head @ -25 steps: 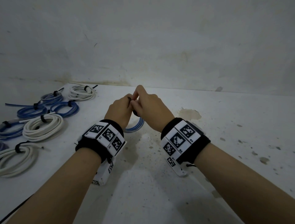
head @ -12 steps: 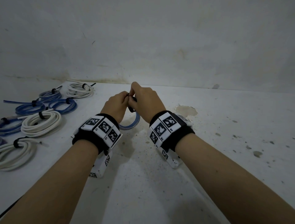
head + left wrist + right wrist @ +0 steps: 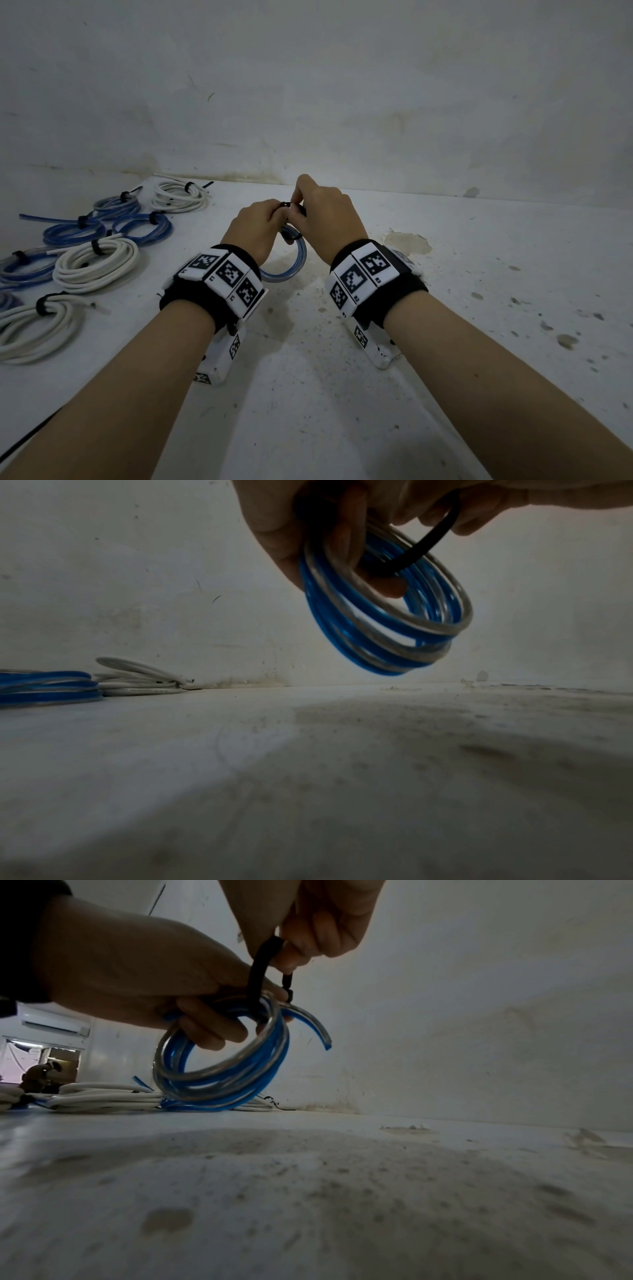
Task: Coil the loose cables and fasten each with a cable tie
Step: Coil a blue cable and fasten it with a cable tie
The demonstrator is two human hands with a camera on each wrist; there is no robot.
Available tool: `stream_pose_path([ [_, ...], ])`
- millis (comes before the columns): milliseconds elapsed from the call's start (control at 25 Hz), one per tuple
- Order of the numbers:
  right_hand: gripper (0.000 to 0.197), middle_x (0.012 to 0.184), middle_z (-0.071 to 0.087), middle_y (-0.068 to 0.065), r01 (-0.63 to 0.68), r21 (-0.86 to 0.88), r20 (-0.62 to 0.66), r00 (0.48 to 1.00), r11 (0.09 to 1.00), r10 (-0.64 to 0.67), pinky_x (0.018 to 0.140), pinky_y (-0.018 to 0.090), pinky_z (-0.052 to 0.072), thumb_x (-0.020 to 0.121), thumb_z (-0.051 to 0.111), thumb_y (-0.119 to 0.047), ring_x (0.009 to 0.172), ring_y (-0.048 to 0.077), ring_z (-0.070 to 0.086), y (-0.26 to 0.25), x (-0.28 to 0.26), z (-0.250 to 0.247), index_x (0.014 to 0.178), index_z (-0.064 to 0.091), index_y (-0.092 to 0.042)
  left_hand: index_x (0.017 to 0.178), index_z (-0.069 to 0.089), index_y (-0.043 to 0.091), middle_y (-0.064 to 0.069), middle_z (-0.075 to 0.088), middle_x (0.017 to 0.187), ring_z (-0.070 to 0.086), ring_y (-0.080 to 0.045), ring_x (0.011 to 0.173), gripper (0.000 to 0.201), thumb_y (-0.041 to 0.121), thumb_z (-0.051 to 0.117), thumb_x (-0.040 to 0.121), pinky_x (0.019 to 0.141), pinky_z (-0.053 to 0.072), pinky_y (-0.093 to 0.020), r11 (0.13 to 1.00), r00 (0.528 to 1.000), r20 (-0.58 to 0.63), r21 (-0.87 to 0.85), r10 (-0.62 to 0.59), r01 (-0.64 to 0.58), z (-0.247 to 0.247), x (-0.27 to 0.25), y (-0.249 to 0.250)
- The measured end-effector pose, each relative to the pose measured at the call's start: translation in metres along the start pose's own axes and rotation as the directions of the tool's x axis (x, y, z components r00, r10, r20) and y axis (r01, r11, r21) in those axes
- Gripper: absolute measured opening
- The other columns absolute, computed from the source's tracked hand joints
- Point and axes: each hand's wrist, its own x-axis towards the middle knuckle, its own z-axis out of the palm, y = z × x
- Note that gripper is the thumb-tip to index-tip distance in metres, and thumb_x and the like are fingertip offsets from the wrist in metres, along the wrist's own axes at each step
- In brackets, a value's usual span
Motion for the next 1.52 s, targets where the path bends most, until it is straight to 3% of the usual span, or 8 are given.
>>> stream_pose_path([
  [200, 0.015, 0.085, 0.065, 0.013, 0.016, 0.007, -0.013, 1.0, 1.0, -0.016, 0.064, 0.032, 0.042, 0.094, 0.044, -0.015, 0.073, 0.029, 0.057, -0.001, 0.0, 0.001, 0.1, 0.051, -0.004, 0.079, 0.062, 0.005, -0.014, 0.069, 0.083, 0.062, -0.032, 0.083, 0.042, 0.033, 0.03, 0.079, 0.082, 0.048, -0.047, 0.999, 1.0, -0.008, -0.051, -0.012, 0.011, -0.002, -0.001, 0.0],
  [400, 0.015, 0.086, 0.065, 0.013, 0.023, 0.016, -0.02, 1.0, 1.0, -0.023, 0.064, 0.031, 0.041, 0.094, 0.043, -0.015, 0.072, 0.028, 0.057, -0.004, -0.001, 0.001, 0.1, 0.051, -0.004, 0.082, 0.062, 0.004, -0.015, 0.069, 0.085, 0.063, -0.032, 0.083, 0.033, 0.021, 0.036, 0.094, 0.082, 0.048, -0.044, 0.999, 1.0, -0.023, -0.029, -0.016, 0.015, -0.001, -0.001, -0.001],
  [600, 0.016, 0.086, 0.065, 0.013, 0.014, 0.015, -0.008, 1.0, 1.0, -0.014, 0.063, 0.031, 0.04, 0.094, 0.044, -0.016, 0.073, 0.029, 0.057, -0.005, -0.001, 0.001, 0.1, 0.051, -0.003, 0.074, 0.053, 0.008, -0.011, 0.061, 0.078, 0.051, -0.027, 0.074, 0.028, 0.017, 0.037, 0.095, 0.067, 0.035, -0.032, 0.999, 0.995, -0.091, -0.009, -0.035, 0.034, -0.003, -0.001, 0.001],
  [840, 0.016, 0.091, 0.066, 0.014, 0.019, -0.07, 0.013, 1.0, 0.997, -0.018, 0.071, 0.036, 0.047, 0.094, 0.042, -0.012, 0.081, 0.032, 0.061, -0.002, 0.001, 0.002, 0.102, 0.052, -0.002, 0.081, 0.059, 0.001, -0.013, 0.064, 0.079, 0.054, -0.027, 0.071, 0.031, 0.019, 0.039, 0.096, 0.063, 0.038, -0.033, 0.999, 0.998, -0.045, 0.039, 0.039, -0.038, 0.001, -0.001, -0.001],
  [1120, 0.014, 0.068, 0.052, 0.006, 0.078, 0.043, -0.054, 0.996, 0.996, -0.076, 0.059, 0.036, 0.042, 0.092, 0.047, -0.014, 0.062, 0.029, 0.05, -0.004, -0.003, 0.004, 0.103, 0.046, -0.005, 0.078, 0.059, 0.012, 0.005, 0.054, 0.061, 0.044, -0.006, 0.055, 0.024, 0.013, 0.041, 0.094, 0.048, 0.031, -0.009, 0.995, 0.984, -0.18, -0.099, 0.013, -0.031, -0.006, 0.003, -0.003],
  [1320, 0.012, 0.084, 0.061, 0.014, 0.025, -0.012, -0.012, 1.0, 1.0, -0.025, 0.066, 0.035, 0.041, 0.092, 0.044, -0.01, 0.076, 0.031, 0.055, -0.002, -0.002, 0.001, 0.099, 0.051, -0.002, 0.078, 0.061, 0.014, 0.003, 0.062, 0.062, 0.051, 0.006, 0.048, 0.025, 0.012, 0.042, 0.094, 0.046, 0.033, -0.004, 0.989, 0.995, -0.023, -0.11, 0.101, -0.103, -0.004, -0.003, 0.002],
  [1440, 0.017, 0.085, 0.06, 0.009, 0.052, -0.024, -0.023, 0.998, 0.998, -0.052, 0.062, 0.03, 0.035, 0.095, 0.043, -0.017, 0.071, 0.026, 0.05, -0.007, -0.002, 0.004, 0.103, 0.049, -0.004, 0.066, 0.053, 0.022, 0.012, 0.052, 0.038, 0.047, 0.011, 0.038, 0.033, 0.007, 0.041, 0.094, 0.041, 0.031, -0.004, 0.979, 0.995, -0.065, -0.187, 0.072, -0.083, -0.01, -0.003, -0.001],
  [1520, 0.018, 0.087, 0.061, 0.009, 0.069, -0.008, -0.036, 0.997, 0.998, -0.069, 0.062, 0.026, 0.031, 0.095, 0.043, -0.019, 0.07, 0.021, 0.045, -0.01, -0.002, 0.007, 0.102, 0.05, -0.004, 0.062, 0.048, 0.025, 0.013, 0.051, 0.036, 0.046, 0.009, 0.037, 0.038, 0.005, 0.04, 0.093, 0.04, 0.03, -0.006, 0.976, 0.993, -0.111, -0.208, 0.041, -0.064, -0.014, -0.002, -0.006],
])
